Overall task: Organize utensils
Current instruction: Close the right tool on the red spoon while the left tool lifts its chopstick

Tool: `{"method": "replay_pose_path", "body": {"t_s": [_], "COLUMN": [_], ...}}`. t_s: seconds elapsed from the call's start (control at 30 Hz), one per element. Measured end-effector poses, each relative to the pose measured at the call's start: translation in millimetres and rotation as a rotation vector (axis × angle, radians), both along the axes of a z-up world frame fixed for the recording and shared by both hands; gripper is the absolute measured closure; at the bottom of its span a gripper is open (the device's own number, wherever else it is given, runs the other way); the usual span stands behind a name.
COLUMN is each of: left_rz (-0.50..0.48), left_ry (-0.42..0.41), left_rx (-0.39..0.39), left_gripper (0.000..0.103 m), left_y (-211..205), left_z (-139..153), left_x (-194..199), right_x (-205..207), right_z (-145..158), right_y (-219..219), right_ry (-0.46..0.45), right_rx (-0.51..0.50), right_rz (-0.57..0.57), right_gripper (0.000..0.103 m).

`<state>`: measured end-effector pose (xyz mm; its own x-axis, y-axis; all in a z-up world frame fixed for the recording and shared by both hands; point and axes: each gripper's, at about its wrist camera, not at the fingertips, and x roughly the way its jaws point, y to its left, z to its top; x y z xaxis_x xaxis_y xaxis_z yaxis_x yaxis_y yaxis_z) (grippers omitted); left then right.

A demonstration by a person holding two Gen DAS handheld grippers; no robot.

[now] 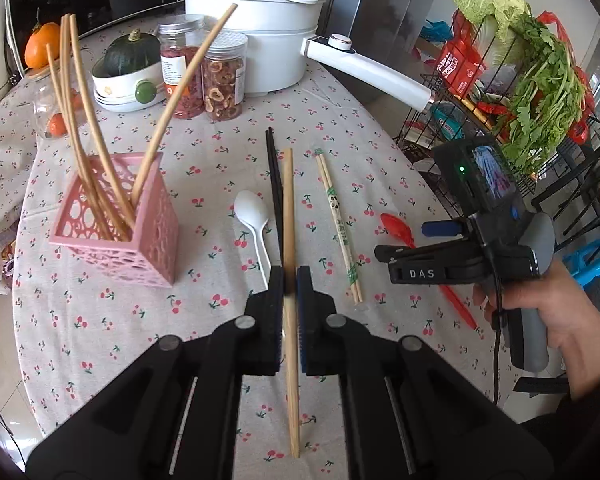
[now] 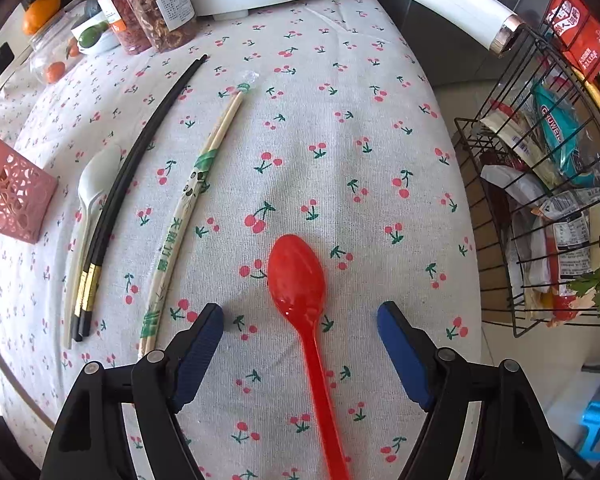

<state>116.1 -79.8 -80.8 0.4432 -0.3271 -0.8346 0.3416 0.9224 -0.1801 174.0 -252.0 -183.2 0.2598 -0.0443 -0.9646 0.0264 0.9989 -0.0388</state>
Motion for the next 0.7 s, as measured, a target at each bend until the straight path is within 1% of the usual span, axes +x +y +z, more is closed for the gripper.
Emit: {"method": "replay_pose_path", "body": {"t_s": [0.07, 0.13, 0.17, 0.2, 0.23, 0.27, 0.3, 0.43, 0.57, 0.6, 0.7], "left_rz": [0.007, 0.018, 0.024, 0.031, 0.036, 0.041, 0.044, 0.050, 0.044, 0.043, 0.049], "left_ry": [-0.005, -0.009, -0.011, -0.014, -0.017, -0.018, -0.022, -0.045, -0.049, -0.052, -0.062], "left_rx": [0.004, 0.004, 0.003, 0.002, -0.001, -0.005, -0.009, -0.033, -0.055, -0.060, -0.081], "left_gripper": [0.096, 0.096, 0.096, 0.096, 0.096, 0.096, 0.096, 0.096, 0.096, 0.096, 0.096], "left_y": [13, 25, 30, 36, 41, 45, 48, 60, 66, 68, 74], "left_z": [3, 5, 6, 7, 8, 9, 10, 12, 14, 15, 21], "left_x": [-6, -10, -12, -13, -16, -17, -18, -24, -25, -25, -26], "right_x": [1, 2, 1, 0, -1, -2, -3, -7, -16, -18, -27], "right_z": [2, 3, 5, 7, 7, 8, 9, 9, 17, 21, 34], "right_y": [4, 12, 16, 19, 23, 28, 30, 34, 36, 37, 38], "right_ry": [-0.014, -0.023, -0.028, -0.033, -0.039, -0.043, -0.046, -0.061, -0.091, -0.103, -0.142], "right_rx": [-0.002, -0.001, -0.001, 0.000, 0.002, 0.005, 0.004, -0.017, -0.019, -0.014, 0.017], "right_rz": [0.014, 0.025, 0.031, 0.038, 0.044, 0.048, 0.052, 0.059, 0.061, 0.061, 0.047], "right_gripper": [0.029, 0.042, 0.047, 0.057, 0.070, 0.076, 0.078, 0.078, 0.079, 0.094, 0.095]}}
